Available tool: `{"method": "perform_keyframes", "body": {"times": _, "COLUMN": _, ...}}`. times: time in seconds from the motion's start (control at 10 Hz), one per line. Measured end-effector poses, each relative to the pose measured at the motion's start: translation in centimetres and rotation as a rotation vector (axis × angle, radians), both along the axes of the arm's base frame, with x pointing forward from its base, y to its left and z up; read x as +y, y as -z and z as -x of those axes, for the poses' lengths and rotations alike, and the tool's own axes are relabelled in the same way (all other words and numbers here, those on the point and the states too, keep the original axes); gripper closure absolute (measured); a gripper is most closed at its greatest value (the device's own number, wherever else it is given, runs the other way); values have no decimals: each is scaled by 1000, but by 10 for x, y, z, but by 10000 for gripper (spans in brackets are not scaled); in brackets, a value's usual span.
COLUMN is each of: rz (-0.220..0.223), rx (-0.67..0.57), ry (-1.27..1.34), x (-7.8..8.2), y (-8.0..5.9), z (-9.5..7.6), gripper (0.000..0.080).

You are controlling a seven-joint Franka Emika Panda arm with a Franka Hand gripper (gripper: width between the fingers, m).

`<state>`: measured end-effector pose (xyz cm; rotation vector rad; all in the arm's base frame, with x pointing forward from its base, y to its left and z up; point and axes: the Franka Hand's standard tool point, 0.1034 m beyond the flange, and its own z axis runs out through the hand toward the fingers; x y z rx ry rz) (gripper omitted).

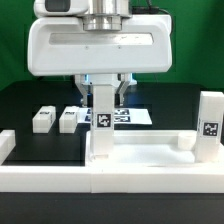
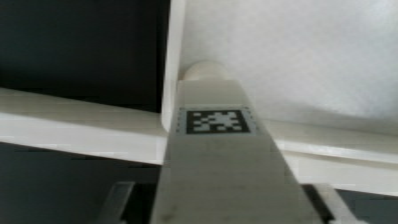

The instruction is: Assemble desk

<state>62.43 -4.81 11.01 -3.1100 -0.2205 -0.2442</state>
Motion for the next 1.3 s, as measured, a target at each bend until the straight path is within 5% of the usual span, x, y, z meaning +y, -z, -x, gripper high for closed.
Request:
{"method": "perform_keyframes", "body": {"times": 0.5, "rz": -113, "rx": 14, "ry": 605, "x": -5, "y": 1, "z": 0, "gripper": 512}}
{"method": "perform_keyframes", "body": {"times": 1.1, "rz": -170, "rx": 25, "ry": 920, "x": -7, "y": 1, "z": 0, "gripper": 512}}
{"method": "perform_keyframes", "body": {"times": 1.3, "rz": -224, "rx": 42, "ry": 1146, "x": -7, "y": 2, "z": 1, "gripper": 512}}
